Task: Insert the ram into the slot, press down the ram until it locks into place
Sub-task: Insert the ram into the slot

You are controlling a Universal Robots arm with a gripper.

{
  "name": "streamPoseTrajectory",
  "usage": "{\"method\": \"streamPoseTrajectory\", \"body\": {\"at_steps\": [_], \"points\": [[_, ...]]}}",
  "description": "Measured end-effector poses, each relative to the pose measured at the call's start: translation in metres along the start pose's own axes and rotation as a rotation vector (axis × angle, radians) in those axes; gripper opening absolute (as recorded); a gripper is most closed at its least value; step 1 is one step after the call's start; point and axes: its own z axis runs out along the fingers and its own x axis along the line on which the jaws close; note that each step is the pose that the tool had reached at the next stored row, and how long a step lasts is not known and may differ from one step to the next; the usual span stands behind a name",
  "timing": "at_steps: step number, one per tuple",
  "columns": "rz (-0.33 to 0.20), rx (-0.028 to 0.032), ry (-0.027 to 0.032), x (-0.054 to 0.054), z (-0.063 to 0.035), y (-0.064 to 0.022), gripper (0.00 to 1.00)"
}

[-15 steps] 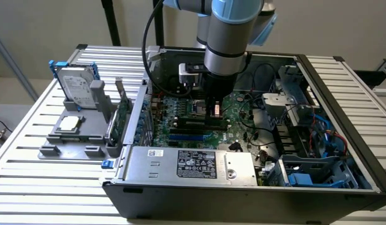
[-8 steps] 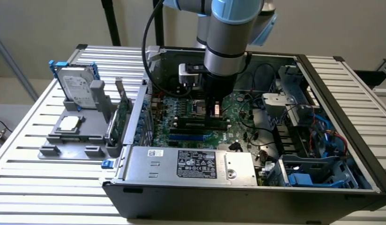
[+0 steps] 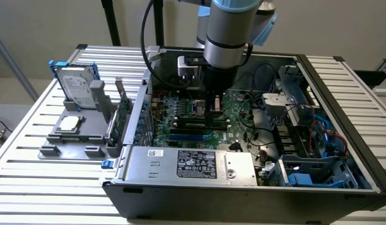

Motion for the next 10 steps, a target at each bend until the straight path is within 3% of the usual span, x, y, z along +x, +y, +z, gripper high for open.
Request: {"method": "streamPoseTrajectory", "body": {"at_steps": [4,7,10], "points": [[-0.001,-0.0015,0.0000,-0.0002,-0.0035,0.0046,0.27],[-0.001,-0.0019,-0.0001,-0.0004,-0.0053,0.0088,0.13],[-0.001,-0.0016,-0.0006,-0.0005,-0.0054,0.0104,0.11]]}}
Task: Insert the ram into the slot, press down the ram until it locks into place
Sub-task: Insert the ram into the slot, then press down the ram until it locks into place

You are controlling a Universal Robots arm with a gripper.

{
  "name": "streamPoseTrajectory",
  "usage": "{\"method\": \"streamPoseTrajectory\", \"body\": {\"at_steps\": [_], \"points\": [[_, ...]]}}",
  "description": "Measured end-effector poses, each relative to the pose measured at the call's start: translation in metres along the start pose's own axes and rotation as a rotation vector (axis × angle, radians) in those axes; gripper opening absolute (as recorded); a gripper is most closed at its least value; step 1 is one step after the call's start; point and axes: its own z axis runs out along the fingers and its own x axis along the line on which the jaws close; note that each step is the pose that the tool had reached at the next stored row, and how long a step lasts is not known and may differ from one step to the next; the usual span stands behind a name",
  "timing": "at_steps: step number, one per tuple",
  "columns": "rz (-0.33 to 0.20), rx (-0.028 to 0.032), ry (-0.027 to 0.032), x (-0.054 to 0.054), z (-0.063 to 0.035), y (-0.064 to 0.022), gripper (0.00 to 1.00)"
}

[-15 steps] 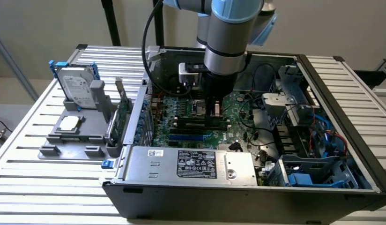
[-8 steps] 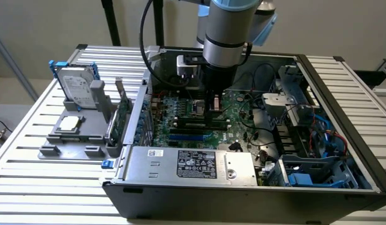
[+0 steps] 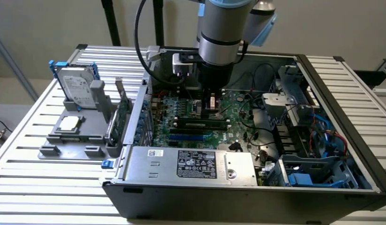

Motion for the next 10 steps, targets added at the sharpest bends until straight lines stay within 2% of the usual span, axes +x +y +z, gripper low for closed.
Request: {"method": "streamPoseTrajectory", "body": {"at_steps": [10], "points": [[-0.002,0.0047,0.0006,0.0001,-0.0001,0.0000,0.11]]}}
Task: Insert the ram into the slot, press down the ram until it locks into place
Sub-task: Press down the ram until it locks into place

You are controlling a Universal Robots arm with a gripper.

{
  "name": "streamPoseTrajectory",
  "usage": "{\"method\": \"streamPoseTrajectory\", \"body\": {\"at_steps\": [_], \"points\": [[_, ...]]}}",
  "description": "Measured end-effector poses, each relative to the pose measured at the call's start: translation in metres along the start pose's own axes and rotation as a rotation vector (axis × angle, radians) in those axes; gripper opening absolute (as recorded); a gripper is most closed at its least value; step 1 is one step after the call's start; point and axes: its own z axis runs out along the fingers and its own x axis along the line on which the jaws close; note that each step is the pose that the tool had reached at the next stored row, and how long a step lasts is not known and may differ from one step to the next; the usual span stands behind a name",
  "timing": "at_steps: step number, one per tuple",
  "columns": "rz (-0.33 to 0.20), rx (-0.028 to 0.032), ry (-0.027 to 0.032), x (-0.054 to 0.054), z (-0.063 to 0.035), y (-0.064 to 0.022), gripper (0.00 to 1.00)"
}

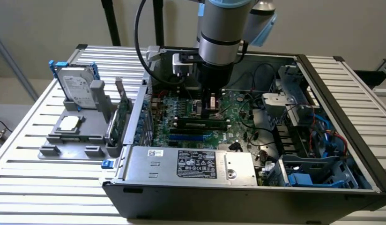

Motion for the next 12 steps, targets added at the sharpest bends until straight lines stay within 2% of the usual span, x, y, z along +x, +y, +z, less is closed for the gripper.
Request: {"method": "streamPoseTrajectory", "body": {"at_steps": [8,12], "points": [[-0.002,0.0023,0.0003,0.0000,0.0001,0.0000,0.11],[-0.002,0.0024,-0.0001,0.0000,0.0054,-0.0002,0.11]]}}
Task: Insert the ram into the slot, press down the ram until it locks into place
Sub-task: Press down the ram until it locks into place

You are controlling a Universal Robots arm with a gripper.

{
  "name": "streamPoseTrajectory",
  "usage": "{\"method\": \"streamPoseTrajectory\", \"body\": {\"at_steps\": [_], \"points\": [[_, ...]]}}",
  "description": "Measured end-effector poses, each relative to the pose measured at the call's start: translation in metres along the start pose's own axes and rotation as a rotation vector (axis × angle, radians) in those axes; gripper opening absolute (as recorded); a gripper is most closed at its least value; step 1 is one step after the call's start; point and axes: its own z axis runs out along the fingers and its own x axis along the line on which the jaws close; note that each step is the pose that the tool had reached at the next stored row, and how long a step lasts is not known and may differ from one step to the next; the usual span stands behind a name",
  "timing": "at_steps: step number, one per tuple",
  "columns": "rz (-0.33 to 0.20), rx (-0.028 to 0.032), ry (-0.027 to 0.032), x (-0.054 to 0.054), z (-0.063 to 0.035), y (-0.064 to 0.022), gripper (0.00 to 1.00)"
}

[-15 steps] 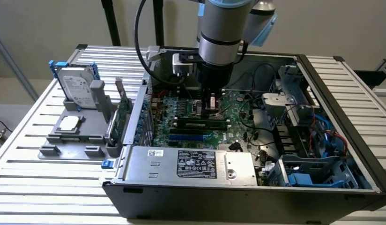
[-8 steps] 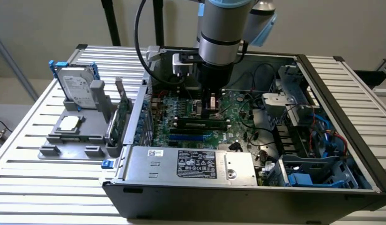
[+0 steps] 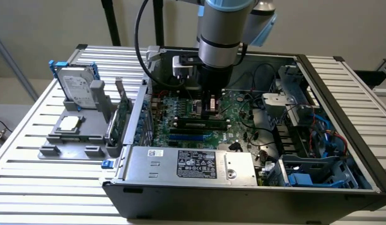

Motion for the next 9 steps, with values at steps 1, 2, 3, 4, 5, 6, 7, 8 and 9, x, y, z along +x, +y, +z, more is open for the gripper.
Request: {"method": "streamPoseTrajectory", "body": {"at_steps": [1,2,3,4,5,6,7,8,9], "points": [[0.000,0.0000,0.0000,0.0000,0.0012,0.0000,0.11],[0.000,0.0001,-0.0001,-0.0001,0.0024,-0.0001,0.11],[-0.001,0.0000,-0.0001,-0.0002,0.0032,-0.0001,0.11],[-0.001,0.0000,-0.0001,-0.0004,0.0039,-0.0001,0.11],[-0.001,-0.0001,0.0001,-0.0007,0.0043,-0.0001,0.11],[-0.001,-0.0001,0.0001,-0.0010,0.0046,-0.0002,0.11],[-0.001,0.0000,-0.0001,-0.0014,0.0049,-0.0002,0.11],[-0.001,0.0001,-0.0002,-0.0017,0.0051,-0.0002,0.11],[0.000,0.0001,-0.0002,-0.0021,0.0054,-0.0003,0.11]]}}
